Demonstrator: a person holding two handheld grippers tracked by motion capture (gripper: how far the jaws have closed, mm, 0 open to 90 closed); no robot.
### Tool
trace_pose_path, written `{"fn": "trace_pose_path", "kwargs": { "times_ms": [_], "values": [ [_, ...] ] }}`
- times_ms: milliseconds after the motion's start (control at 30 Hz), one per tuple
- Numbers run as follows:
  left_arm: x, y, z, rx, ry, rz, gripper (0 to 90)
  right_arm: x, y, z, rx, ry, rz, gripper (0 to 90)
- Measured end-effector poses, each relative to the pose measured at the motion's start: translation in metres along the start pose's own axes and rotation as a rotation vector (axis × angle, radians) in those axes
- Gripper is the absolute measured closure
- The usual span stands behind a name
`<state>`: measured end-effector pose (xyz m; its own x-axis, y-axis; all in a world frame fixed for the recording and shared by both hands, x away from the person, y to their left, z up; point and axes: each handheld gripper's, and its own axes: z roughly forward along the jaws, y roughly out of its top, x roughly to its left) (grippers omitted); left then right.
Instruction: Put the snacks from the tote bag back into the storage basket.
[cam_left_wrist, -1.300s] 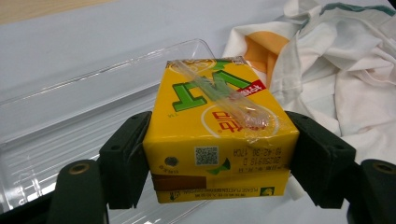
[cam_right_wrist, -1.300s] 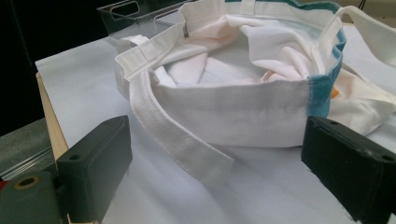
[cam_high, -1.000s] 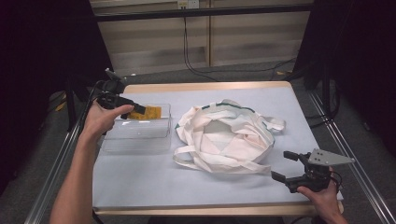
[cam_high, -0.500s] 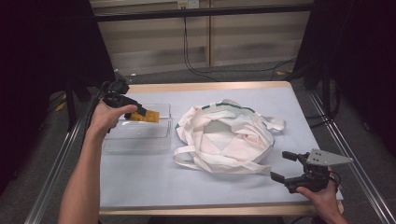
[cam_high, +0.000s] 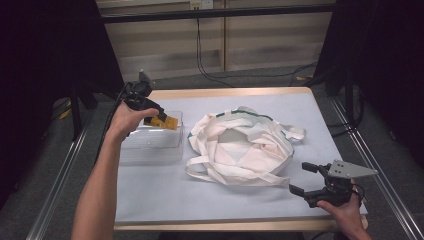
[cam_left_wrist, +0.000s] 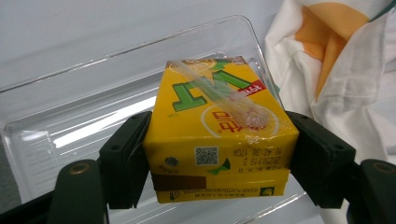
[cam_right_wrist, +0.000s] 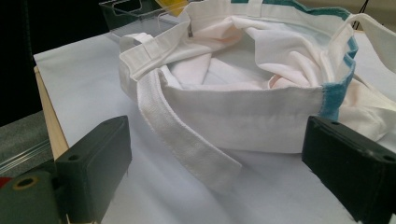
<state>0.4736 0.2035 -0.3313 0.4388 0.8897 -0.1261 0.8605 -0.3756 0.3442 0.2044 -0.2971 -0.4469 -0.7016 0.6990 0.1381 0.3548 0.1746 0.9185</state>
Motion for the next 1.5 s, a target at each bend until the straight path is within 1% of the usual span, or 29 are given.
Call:
{"fn": "trace_pose_path", "kwargs": {
  "times_ms": [33, 133, 167, 200, 267, 333, 367, 433, 467, 500, 533, 600, 667, 700, 733, 867, 900, 967, 1000, 1033, 1067, 1100, 1167, 1267, 1400, 1500],
  "values": [
    [-0.002, 0.003, 0.002, 0.010, -0.007, -0.015, 27.8, 0.001, 0.000, 0.000, 0.004, 0.002, 0.001, 8.3],
    [0.000, 0.006, 0.002, 0.024, -0.009, -0.017, 27.8, 0.001, 0.000, 0.000, 0.001, 0.003, -0.003, 8.3],
    [0.000, 0.008, 0.003, 0.027, -0.015, -0.028, 27.8, 0.001, 0.000, 0.000, 0.000, 0.003, -0.003, 8.3],
    [0.000, 0.008, 0.003, 0.027, -0.015, -0.028, 27.8, 0.001, 0.000, 0.000, 0.000, 0.003, -0.003, 8.3],
    [0.000, 0.011, 0.005, 0.042, -0.017, -0.033, 27.8, 0.000, 0.000, 0.000, 0.001, 0.001, -0.001, 8.3],
    [-0.002, 0.013, 0.007, 0.042, -0.012, -0.036, 27.8, 0.000, 0.000, 0.000, 0.000, 0.007, 0.000, 8.3],
    [-0.003, 0.014, 0.007, 0.046, -0.018, -0.040, 27.8, 0.000, 0.000, 0.000, -0.001, 0.008, 0.000, 8.3],
    [-0.005, 0.016, 0.009, 0.044, -0.011, -0.047, 27.8, 0.000, 0.000, 0.000, 0.000, 0.006, 0.002, 8.3],
    [-0.005, 0.017, 0.010, 0.035, -0.015, -0.064, 27.8, 0.000, 0.000, 0.000, 0.000, 0.006, 0.002, 8.3],
    [-0.006, 0.017, 0.010, 0.029, -0.010, -0.070, 27.7, 0.000, 0.000, 0.000, 0.002, 0.005, 0.003, 8.3],
    [-0.007, 0.018, 0.011, 0.033, -0.011, -0.077, 27.7, 0.000, 0.000, 0.000, 0.002, 0.005, 0.002, 8.3],
    [-0.008, 0.019, 0.012, 0.042, -0.009, -0.080, 27.7, 0.000, 0.000, 0.000, -0.001, 0.007, 0.001, 8.3],
    [-0.008, 0.020, 0.012, 0.036, -0.003, -0.080, 27.7, 0.000, 0.000, 0.000, -0.001, 0.007, 0.002, 8.3],
    [-0.009, 0.021, 0.012, 0.038, -0.001, -0.090, 27.7, 0.000, 0.000, 0.000, 0.000, 0.007, 0.000, 8.3],
    [-0.009, 0.023, 0.011, 0.027, 0.009, -0.080, 27.7, 0.000, 0.000, 0.000, 0.003, 0.008, 0.003, 8.3],
    [-0.012, 0.027, 0.012, 0.030, 0.017, -0.088, 27.9, 0.001, -0.001, 0.001, 0.005, 0.009, 0.004, 8.3],
    [-0.011, 0.028, 0.013, 0.033, 0.015, -0.099, 27.9, 0.000, -0.001, 0.001, 0.006, 0.010, 0.002, 8.3],
    [-0.010, 0.028, 0.015, 0.045, 0.011, -0.106, 27.9, 0.001, -0.001, 0.001, 0.005, 0.011, 0.001, 8.3],
    [-0.010, 0.029, 0.017, 0.051, 0.011, -0.127, 27.9, 0.001, -0.001, 0.001, 0.005, 0.011, 0.001, 8.3],
    [-0.009, 0.029, 0.019, 0.052, 0.023, -0.134, 27.9, 0.001, -0.001, 0.001, 0.007, 0.013, 0.002, 8.3],
    [-0.009, 0.030, 0.021, 0.058, 0.022, -0.135, 27.9, 0.001, -0.001, 0.001, 0.009, 0.013, 0.005, 8.3],
    [-0.010, 0.030, 0.023, 0.062, 0.012, -0.149, 27.9, 0.000, -0.001, 0.001, 0.008, 0.011, 0.004, 8.3],
    [-0.011, 0.031, 0.026, 0.064, 0.019, -0.149, 27.9, 0.000, -0.001, 0.001, 0.007, 0.016, 0.003, 8.3],
    [-0.013, 0.032, 0.028, 0.069, 0.036, -0.161, 27.9, -0.001, -0.001, 0.001, 0.008, 0.016, 0.001, 8.3],
    [-0.014, 0.032, 0.031, 0.064, 0.034, -0.171, 27.8, 0.000, -0.002, 0.001, 0.012, 0.017, 0.002, 8.3],
    [-0.014, 0.034, 0.032, 0.046, 0.031, -0.200, 27.8, 0.000, -0.002, 0.001, 0.011, 0.018, 0.002, 8.3]
  ]
}}
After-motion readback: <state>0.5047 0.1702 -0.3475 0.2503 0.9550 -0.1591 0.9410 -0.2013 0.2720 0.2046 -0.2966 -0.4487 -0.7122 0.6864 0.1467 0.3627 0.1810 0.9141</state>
